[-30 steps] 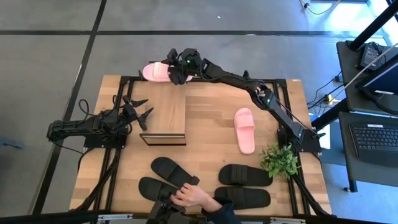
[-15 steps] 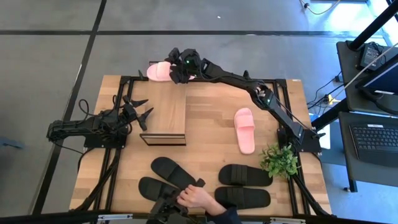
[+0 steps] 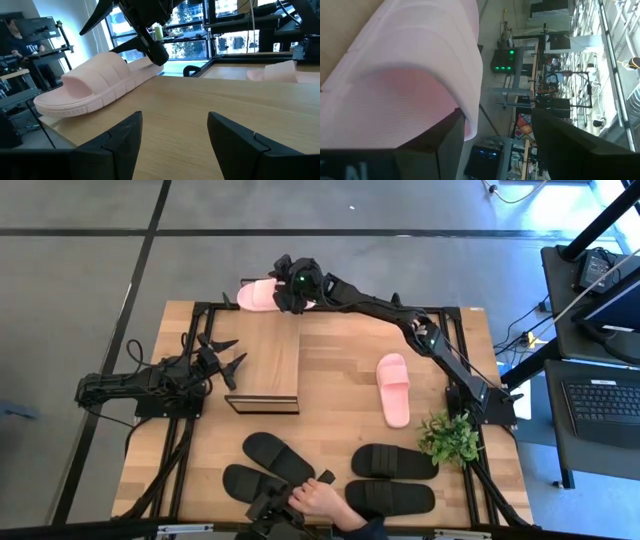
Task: Pick and place slides into the shelf
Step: Put the right pink slide on the shelf, then adjust the shelf on the table
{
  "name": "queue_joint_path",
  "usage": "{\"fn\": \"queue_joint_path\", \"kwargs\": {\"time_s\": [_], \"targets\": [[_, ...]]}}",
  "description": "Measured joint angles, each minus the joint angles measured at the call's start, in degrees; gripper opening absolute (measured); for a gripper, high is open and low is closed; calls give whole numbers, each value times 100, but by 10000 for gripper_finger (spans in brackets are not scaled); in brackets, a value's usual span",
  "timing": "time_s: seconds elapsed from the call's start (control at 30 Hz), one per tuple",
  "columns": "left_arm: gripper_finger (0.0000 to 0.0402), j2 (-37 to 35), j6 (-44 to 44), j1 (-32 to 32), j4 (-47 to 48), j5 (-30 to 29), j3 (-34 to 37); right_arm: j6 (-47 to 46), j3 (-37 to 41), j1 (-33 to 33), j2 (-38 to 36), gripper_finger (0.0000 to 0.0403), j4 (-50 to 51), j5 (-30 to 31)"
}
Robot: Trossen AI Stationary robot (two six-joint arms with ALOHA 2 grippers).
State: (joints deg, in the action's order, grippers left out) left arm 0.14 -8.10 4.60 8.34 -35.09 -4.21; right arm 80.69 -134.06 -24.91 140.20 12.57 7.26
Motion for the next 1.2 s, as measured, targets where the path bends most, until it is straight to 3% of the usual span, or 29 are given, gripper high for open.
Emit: {"fn": "queue_joint_path", "kwargs": {"time_s": [0.47,1.2], "targets": [[217,0,4,0,2,-5,0,-726,-90,44,-120,226,679,145],[217,1,33,0,3,-9,0,-1037,-90,57,-428,226,1013,393]]}}
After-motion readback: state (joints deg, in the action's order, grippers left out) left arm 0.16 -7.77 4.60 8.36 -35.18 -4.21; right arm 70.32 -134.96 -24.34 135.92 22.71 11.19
